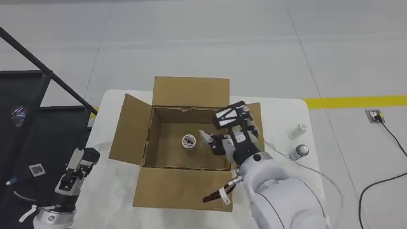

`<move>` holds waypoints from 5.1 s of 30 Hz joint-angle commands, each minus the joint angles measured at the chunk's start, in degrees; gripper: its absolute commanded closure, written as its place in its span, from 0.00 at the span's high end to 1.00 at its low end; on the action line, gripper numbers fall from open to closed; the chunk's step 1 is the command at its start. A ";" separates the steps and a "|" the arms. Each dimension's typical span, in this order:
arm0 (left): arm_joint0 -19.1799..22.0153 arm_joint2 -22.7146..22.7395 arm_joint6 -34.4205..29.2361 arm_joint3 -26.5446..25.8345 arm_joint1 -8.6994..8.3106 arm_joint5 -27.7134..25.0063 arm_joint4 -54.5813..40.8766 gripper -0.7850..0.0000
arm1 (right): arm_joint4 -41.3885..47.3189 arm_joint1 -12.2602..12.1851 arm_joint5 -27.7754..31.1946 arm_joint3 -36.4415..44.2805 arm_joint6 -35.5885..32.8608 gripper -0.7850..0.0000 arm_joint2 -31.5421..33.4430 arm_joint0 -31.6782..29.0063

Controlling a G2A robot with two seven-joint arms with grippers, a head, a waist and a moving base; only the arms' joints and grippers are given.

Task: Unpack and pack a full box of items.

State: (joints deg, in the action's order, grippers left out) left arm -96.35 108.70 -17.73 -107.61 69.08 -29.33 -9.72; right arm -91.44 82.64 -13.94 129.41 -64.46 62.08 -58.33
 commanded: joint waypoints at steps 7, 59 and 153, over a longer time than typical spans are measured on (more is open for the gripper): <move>0.00 0.00 0.00 0.00 0.00 0.00 0.00 1.00 | 3.03 -1.36 -3.36 -1.69 3.81 1.00 26.29 -13.85; 0.00 0.00 0.00 0.00 0.00 0.00 0.00 1.00 | 17.28 -1.61 11.75 -12.71 9.61 0.00 1.91 0.14; 0.00 0.00 0.00 0.00 0.00 0.00 0.00 1.00 | 23.30 -2.72 11.87 -34.93 21.02 0.00 31.72 2.38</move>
State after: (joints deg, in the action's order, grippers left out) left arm -96.35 108.70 -17.73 -107.61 69.08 -29.33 -9.72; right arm -69.12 79.89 -2.53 89.50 -43.09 94.21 -54.42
